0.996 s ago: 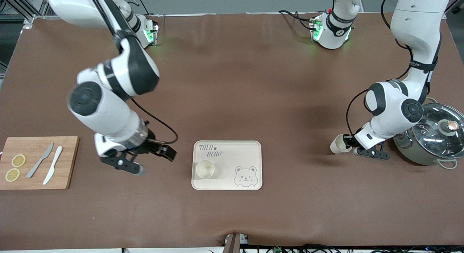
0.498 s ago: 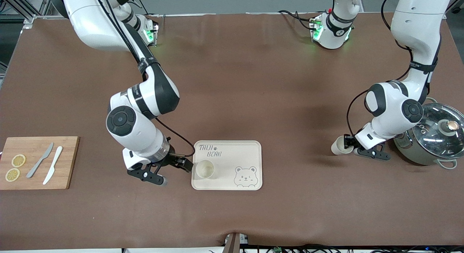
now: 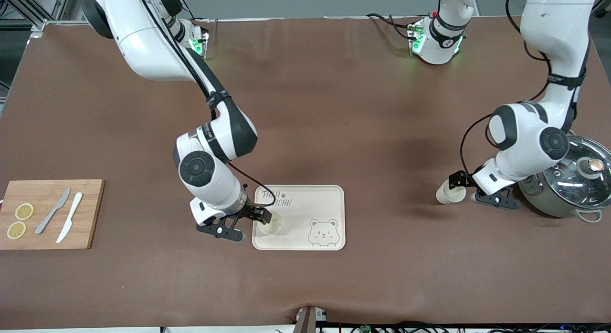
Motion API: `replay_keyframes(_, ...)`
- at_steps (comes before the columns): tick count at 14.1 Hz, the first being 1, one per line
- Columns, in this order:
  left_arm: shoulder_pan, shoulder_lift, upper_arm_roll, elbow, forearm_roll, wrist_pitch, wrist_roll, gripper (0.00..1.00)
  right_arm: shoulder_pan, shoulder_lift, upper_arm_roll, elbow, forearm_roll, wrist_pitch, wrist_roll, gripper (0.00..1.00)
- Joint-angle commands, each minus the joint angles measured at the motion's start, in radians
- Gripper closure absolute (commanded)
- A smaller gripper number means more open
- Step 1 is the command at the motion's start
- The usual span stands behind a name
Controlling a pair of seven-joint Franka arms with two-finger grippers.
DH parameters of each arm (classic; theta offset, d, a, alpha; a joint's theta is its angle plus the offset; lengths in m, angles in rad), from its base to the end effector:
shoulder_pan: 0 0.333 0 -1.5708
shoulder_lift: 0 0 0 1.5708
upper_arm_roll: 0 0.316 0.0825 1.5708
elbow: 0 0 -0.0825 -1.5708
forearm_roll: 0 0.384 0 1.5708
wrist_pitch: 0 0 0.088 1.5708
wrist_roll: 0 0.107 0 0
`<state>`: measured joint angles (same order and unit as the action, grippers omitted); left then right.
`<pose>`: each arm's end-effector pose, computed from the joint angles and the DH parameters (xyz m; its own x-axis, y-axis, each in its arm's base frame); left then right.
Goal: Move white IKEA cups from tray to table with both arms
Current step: 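Set down the cup with the left gripper while the right gripper reaches the tray, then grasp the other cup with the right gripper while the left gripper lifts away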
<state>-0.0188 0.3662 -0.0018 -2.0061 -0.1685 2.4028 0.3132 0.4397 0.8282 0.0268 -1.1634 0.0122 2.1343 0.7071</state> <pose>0.6077 -0.0137 0.2758 0.9769 -0.2058 0.0581 -0.2110 -0.9719 0.1045 0.6949 0.3435 0.3111 0.9622 -0.2576 0.0880 -0.2470 -0.9621 -0.1159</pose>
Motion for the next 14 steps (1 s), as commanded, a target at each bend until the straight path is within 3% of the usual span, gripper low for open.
replay_keyframes(1, 0.005, -0.084, 0.011, 0.013, -0.013, -0.120, -0.018, 0.00, 0.004, 0.006, -0.007, -0.028, -0.032, 0.062, 0.022, 0.00)
replay_keyframes(3, 0.002, -0.084, 0.017, 0.113, -0.011, -0.210, -0.103, 0.00, 0.002, 0.009, -0.007, -0.051, -0.032, 0.116, 0.022, 0.00)
replay_keyframes(7, -0.082, -0.050, 0.000, 0.430, 0.128, -0.477, -0.374, 0.00, 0.008, 0.043, -0.007, -0.053, -0.034, 0.121, 0.023, 0.00)
replay_keyframes(10, -0.110, -0.062, -0.004, 0.527, 0.119, -0.546, -0.419, 0.00, 0.014, 0.057, -0.007, -0.053, -0.029, 0.157, 0.023, 0.00)
replay_keyframes(14, -0.116, -0.073, -0.038, 0.662, 0.127, -0.789, -0.419, 0.00, 0.020, 0.075, -0.007, -0.053, -0.029, 0.188, 0.023, 0.00)
